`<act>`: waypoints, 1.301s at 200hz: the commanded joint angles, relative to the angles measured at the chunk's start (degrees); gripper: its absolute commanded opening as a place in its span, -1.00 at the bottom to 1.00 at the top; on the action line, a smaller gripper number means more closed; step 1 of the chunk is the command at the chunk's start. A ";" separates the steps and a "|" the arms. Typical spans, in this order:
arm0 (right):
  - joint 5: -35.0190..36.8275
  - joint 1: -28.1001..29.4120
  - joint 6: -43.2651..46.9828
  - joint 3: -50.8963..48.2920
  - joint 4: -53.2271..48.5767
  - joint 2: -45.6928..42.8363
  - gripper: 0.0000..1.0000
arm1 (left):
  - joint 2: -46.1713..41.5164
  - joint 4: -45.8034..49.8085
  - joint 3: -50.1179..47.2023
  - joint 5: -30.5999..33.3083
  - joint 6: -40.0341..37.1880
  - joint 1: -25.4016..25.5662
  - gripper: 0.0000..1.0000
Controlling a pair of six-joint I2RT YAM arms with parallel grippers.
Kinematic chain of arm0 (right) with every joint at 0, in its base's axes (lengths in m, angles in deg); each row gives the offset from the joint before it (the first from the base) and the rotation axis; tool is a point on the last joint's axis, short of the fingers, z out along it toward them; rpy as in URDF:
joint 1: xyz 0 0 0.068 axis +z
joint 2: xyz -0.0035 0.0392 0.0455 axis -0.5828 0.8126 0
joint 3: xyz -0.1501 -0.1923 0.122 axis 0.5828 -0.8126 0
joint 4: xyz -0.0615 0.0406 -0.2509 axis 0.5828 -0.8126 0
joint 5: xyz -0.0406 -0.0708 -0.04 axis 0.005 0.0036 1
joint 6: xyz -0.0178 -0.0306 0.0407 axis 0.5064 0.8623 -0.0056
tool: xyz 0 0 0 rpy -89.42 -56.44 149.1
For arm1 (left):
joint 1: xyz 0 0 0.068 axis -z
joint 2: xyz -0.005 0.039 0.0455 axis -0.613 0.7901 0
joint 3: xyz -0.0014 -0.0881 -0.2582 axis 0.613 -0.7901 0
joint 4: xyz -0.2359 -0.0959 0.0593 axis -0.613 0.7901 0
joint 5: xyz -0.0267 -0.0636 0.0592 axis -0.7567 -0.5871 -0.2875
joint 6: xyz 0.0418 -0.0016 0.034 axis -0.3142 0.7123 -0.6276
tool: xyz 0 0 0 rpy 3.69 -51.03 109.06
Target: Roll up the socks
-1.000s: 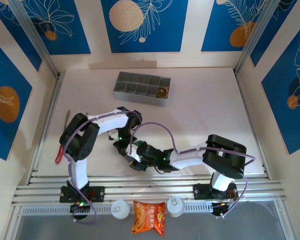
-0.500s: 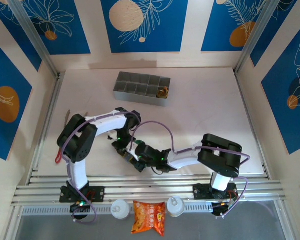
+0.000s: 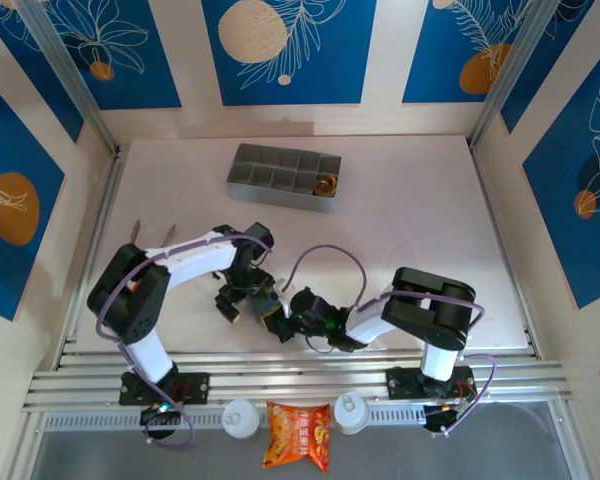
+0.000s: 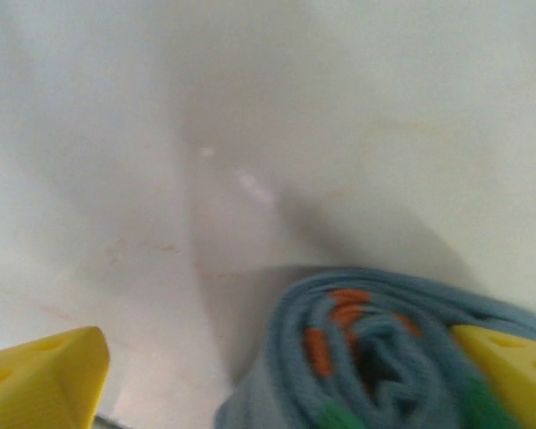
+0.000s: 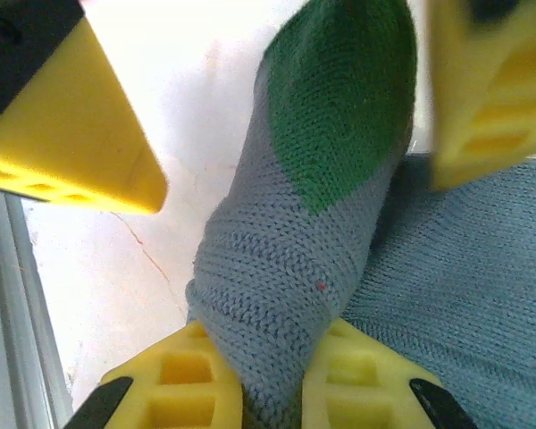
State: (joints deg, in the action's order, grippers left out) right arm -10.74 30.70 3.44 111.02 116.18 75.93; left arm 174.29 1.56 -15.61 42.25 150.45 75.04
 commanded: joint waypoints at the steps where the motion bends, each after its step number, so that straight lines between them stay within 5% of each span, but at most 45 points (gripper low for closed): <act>1: -4.50 0.21 -4.87 -6.50 -22.49 10.02 -1.00 | -6.16 -9.13 -2.78 3.34 -0.27 -1.85 1.00; 43: -6.41 -0.98 -9.12 -8.07 -19.18 13.17 -1.00 | -15.34 -13.85 -7.86 2.60 -8.75 -4.38 0.84; 112: -13.14 -5.17 -14.56 -11.07 -9.92 20.04 -1.00 | -25.17 -20.75 -19.95 -2.67 -16.63 -3.47 -0.07; 182: -16.33 -6.93 -16.03 -9.98 -10.60 22.75 -1.00 | -20.17 -27.15 -24.44 -1.34 -16.41 1.06 -0.07; 260: -13.72 -8.26 -13.13 -5.12 -23.39 20.07 -1.00 | -15.74 -26.84 -25.57 1.98 -16.85 7.08 -0.01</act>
State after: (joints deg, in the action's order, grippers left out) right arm -28.29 23.29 -10.16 108.22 136.53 84.98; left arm 155.01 -29.04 -39.72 45.49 135.28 79.21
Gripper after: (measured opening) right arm 0.124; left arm 0.497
